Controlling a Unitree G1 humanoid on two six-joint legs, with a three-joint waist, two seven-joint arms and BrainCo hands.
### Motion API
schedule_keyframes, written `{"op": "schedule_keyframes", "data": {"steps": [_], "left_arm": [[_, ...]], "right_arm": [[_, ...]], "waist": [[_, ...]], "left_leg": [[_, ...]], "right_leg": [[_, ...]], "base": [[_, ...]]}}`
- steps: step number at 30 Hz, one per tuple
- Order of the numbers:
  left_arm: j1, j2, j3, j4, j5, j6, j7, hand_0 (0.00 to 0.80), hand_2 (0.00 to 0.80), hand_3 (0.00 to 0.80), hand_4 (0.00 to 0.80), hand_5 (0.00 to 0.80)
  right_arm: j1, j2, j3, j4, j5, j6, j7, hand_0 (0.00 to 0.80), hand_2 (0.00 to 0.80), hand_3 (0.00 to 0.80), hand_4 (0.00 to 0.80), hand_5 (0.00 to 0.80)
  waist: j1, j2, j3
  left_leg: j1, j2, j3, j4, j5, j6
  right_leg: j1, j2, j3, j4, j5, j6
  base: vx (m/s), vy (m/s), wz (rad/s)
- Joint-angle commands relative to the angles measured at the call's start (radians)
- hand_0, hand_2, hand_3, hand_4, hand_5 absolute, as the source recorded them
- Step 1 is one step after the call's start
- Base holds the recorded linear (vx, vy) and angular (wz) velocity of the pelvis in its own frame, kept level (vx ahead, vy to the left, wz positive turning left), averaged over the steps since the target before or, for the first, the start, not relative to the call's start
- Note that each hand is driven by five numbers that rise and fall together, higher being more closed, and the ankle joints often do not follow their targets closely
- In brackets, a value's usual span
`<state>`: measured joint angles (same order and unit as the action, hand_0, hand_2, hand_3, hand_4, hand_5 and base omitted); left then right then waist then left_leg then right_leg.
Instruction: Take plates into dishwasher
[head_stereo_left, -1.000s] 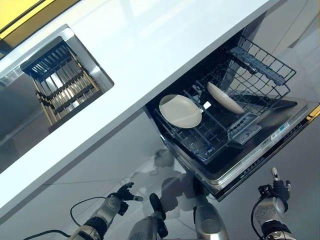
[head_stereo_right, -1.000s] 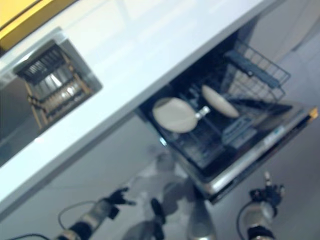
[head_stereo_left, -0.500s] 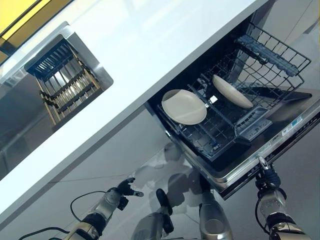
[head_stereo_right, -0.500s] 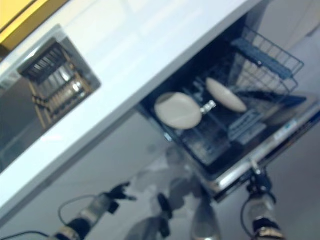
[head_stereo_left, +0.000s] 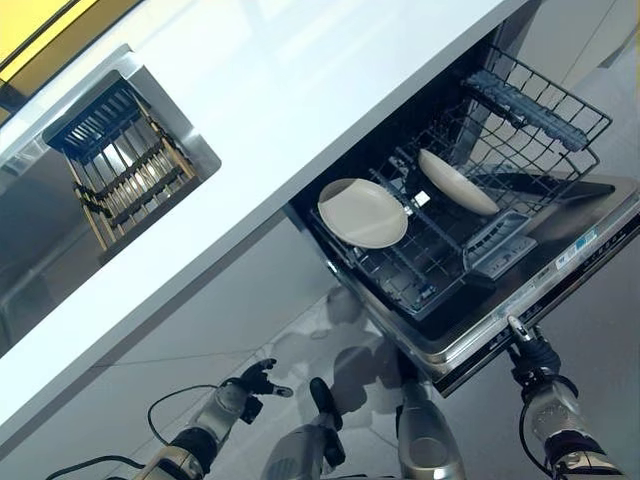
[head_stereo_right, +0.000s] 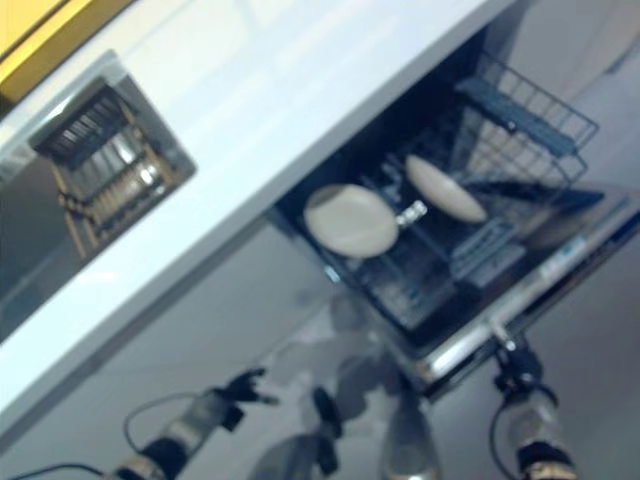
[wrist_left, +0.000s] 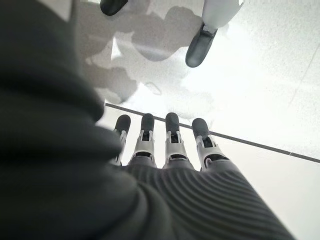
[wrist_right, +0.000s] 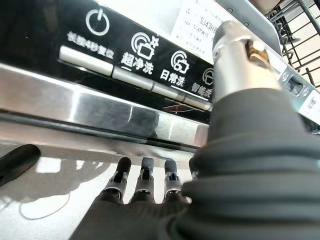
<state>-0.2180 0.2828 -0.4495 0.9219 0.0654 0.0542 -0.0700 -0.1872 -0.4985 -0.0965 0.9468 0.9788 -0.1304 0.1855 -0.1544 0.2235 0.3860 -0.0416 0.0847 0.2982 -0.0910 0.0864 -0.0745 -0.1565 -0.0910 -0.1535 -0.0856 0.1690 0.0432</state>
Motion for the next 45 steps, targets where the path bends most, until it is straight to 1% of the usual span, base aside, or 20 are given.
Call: {"op": "schedule_keyframes", "data": {"steps": [1,7,13,19,27,38,45], "left_arm": [[-0.048,0.037,-0.013,0.055,0.040,-0.013,0.000,0.000,0.000,0.000,0.000,0.000],[-0.043,0.031,-0.020,0.066,0.041,-0.008,-0.001,0.000,0.000,0.000,0.000,0.000],[-0.038,0.032,-0.029,0.069,0.037,-0.002,0.000,0.000,0.000,0.000,0.000,0.000],[-0.030,0.036,-0.028,0.077,0.046,0.001,0.001,0.000,0.000,0.000,0.000,0.000],[-0.019,0.043,-0.026,0.073,0.046,0.004,0.005,0.000,0.000,0.000,0.000,0.000],[-0.012,0.051,-0.021,0.084,0.051,-0.008,0.008,0.000,0.000,0.000,0.000,0.000],[-0.012,0.052,-0.021,0.083,0.047,-0.005,0.010,0.000,0.000,0.000,0.000,0.000]], "right_arm": [[-0.175,0.129,0.182,-0.292,-0.083,0.007,0.175,0.000,0.000,0.000,0.000,0.000],[-0.221,0.161,0.239,-0.368,-0.095,0.021,0.155,0.000,0.000,0.000,0.000,0.000],[-0.247,0.172,0.268,-0.399,-0.105,0.028,0.139,0.000,0.000,0.000,0.000,0.000],[-0.263,0.179,0.277,-0.417,-0.099,0.032,0.118,0.000,0.000,0.000,0.000,0.000],[-0.256,0.182,0.278,-0.422,-0.096,0.031,0.127,0.000,0.000,0.000,0.000,0.000],[-0.250,0.185,0.281,-0.412,-0.080,0.023,0.135,0.000,0.000,0.000,0.000,0.000],[-0.248,0.186,0.284,-0.411,-0.078,0.021,0.132,0.000,0.000,0.000,0.000,0.000]], "waist": [[0.054,-0.091,-0.040],[0.071,-0.112,-0.052],[0.087,-0.127,-0.060],[0.101,-0.145,-0.068],[0.111,-0.162,-0.070],[0.125,-0.177,-0.068],[0.128,-0.181,-0.065]], "left_leg": [[0.000,-0.064,-0.033,0.004,-0.024,0.011],[0.009,-0.063,-0.040,0.004,-0.025,0.015],[0.016,-0.064,-0.053,0.005,-0.026,0.017],[0.022,-0.066,-0.064,0.004,-0.028,0.021],[0.029,-0.065,-0.073,0.005,-0.031,0.025],[0.034,-0.067,-0.085,0.007,-0.033,0.030],[0.035,-0.070,-0.089,0.007,-0.032,0.033]], "right_leg": [[0.028,-0.005,-0.059,0.081,-0.115,0.022],[0.044,-0.006,-0.067,0.074,-0.112,0.023],[0.058,-0.005,-0.073,0.074,-0.112,0.024],[0.071,-0.004,-0.081,0.071,-0.110,0.026],[0.084,-0.002,-0.088,0.075,-0.112,0.028],[0.099,-0.003,-0.097,0.078,-0.114,0.029],[0.105,-0.003,-0.099,0.079,-0.114,0.030]], "base": [[0.045,0.014,-0.07],[0.040,0.006,-0.06],[0.042,0.002,-0.04],[0.032,-0.003,0.02],[0.011,-0.002,0.01],[0.022,-0.003,0.07],[0.008,0.004,0.11]]}}
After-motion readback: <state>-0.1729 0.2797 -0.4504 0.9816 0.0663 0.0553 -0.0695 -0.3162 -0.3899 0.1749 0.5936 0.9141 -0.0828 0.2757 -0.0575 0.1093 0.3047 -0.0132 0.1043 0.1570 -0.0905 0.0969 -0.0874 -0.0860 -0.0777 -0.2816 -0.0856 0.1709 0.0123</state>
